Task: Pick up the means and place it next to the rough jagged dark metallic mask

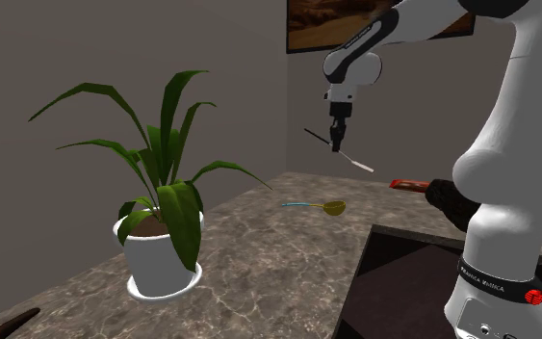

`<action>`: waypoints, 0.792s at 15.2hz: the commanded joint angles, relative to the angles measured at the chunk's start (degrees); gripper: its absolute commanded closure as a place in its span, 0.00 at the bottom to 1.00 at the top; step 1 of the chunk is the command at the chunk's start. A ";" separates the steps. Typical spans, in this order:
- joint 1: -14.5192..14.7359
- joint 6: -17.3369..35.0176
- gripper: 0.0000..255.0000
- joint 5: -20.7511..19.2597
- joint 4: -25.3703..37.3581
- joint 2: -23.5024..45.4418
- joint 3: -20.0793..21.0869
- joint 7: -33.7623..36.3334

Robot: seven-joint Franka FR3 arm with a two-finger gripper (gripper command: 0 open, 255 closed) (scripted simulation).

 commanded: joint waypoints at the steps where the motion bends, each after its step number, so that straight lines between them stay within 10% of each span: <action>1: -1.21 -0.43 1.00 -0.02 0.21 -0.10 -1.48 -2.78; 12: -8.23 -2.35 1.00 0.89 6.84 5.39 -9.64 -18.27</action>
